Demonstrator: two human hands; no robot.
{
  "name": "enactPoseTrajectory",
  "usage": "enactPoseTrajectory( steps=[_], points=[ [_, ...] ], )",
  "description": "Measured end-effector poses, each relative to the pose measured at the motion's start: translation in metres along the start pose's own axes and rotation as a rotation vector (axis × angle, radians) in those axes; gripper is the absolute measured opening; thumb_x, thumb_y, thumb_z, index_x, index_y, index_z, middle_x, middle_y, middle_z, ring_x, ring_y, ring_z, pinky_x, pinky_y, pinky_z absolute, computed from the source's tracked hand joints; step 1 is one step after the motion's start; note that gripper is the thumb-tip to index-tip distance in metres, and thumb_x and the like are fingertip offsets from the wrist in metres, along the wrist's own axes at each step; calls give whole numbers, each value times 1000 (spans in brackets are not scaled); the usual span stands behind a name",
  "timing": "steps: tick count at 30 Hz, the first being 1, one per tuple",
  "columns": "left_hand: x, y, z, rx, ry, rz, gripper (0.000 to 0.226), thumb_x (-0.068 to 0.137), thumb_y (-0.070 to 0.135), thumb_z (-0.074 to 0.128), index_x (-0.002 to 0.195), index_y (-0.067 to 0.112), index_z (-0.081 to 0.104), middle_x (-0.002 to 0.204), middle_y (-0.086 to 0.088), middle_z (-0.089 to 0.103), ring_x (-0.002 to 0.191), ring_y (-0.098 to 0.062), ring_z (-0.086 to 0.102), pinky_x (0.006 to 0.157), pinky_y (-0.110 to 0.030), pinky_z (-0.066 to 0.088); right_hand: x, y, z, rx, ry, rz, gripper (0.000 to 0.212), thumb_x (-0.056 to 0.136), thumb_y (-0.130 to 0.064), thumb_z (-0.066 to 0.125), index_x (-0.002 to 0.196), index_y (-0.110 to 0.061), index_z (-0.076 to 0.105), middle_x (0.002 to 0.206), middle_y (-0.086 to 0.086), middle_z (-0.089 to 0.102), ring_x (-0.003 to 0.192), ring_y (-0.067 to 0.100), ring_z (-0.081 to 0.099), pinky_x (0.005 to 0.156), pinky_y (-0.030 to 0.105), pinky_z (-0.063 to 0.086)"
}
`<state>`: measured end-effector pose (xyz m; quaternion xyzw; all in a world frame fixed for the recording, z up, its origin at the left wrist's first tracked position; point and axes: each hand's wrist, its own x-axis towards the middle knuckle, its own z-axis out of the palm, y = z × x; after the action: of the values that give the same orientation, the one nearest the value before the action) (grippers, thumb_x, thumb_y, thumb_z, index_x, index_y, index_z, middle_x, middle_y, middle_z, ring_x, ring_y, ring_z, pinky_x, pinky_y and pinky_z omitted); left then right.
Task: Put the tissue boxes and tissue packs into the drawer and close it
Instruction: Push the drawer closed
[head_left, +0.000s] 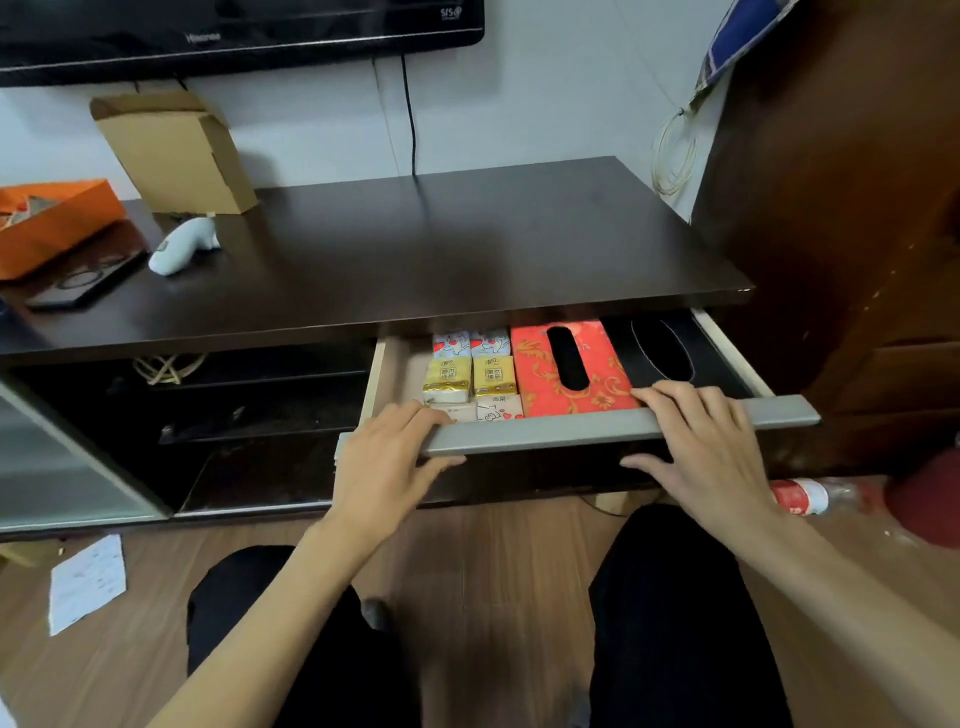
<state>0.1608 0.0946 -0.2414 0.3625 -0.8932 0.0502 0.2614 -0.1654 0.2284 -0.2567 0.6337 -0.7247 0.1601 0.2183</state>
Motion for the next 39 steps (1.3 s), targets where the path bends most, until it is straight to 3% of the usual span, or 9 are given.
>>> enactPoseTrajectory(
  steps=[11, 15, 19, 22, 25, 28, 33, 35, 39],
  points=[
    [55, -21, 23, -27, 24, -76, 37, 81, 43, 77, 108, 22, 63, 99, 1, 65, 85, -19, 60, 69, -29, 38, 51, 0, 33, 91, -1, 96, 75, 77, -47, 86, 138, -16, 57, 130, 3, 63, 120, 28, 55, 102, 41, 42],
    [43, -13, 20, -159, 41, -168, 38, 85, 31, 74, 120, 20, 63, 115, 3, 63, 106, -17, 58, 91, -28, 41, 44, 0, 29, 258, 18, 130, 70, 84, -41, 80, 144, -17, 52, 144, 2, 56, 134, 25, 49, 113, 39, 33],
    [-3, 4, 8, -430, 280, -370, 42, 87, 15, 68, 128, 20, 59, 130, 9, 54, 123, -5, 46, 108, -17, 32, 13, 6, 29, 555, 240, 423, 70, 85, -30, 80, 146, -19, 47, 157, 3, 40, 144, 26, 33, 116, 27, 25],
    [-39, 20, 9, -514, 402, -587, 47, 90, 10, 64, 134, 21, 53, 137, 9, 48, 131, -6, 43, 111, -27, 35, -9, 8, 33, 669, 300, 680, 87, 84, -24, 82, 155, -17, 33, 166, 4, 24, 150, 26, 24, 120, 37, 28],
    [-44, 28, 20, -599, 285, -737, 69, 93, 8, 61, 153, 16, 30, 159, 4, 26, 147, -11, 25, 120, -39, 26, -8, 5, 37, 735, 235, 722, 103, 88, -21, 81, 165, -13, 12, 173, 2, 4, 158, 21, 16, 126, 44, 28],
    [-28, 32, 32, -640, 161, -714, 87, 94, 6, 60, 159, 17, 3, 166, 3, 3, 153, -13, 8, 124, -39, 15, 0, -5, 43, 808, 265, 722, 109, 91, -19, 78, 166, -10, -2, 174, -1, -10, 161, 18, 8, 128, 44, 26],
    [-13, 34, 49, -626, 128, -662, 100, 94, 8, 59, 156, 25, -18, 164, 12, -23, 148, 4, -15, 114, -8, 1, 15, -21, 58, 851, 224, 827, 104, 95, -20, 73, 166, -11, -3, 175, 3, -13, 161, 21, 1, 129, 40, 17],
    [-10, 27, 54, -600, 108, -647, 100, 94, 9, 59, 156, 28, -17, 162, 17, -27, 144, 11, -15, 104, 2, 9, 24, -23, 64, 820, 215, 821, 102, 95, -17, 71, 165, -9, -3, 175, 7, -14, 161, 23, -2, 127, 32, 11],
    [4, 10, 59, -538, 56, -624, 94, 94, 12, 58, 158, 27, -9, 162, 19, -27, 140, 6, 6, 104, -21, 29, 40, -15, 76, 767, 172, 799, 99, 96, -12, 69, 165, -9, -2, 175, 7, -14, 161, 24, -1, 123, 27, 12]
  ],
)
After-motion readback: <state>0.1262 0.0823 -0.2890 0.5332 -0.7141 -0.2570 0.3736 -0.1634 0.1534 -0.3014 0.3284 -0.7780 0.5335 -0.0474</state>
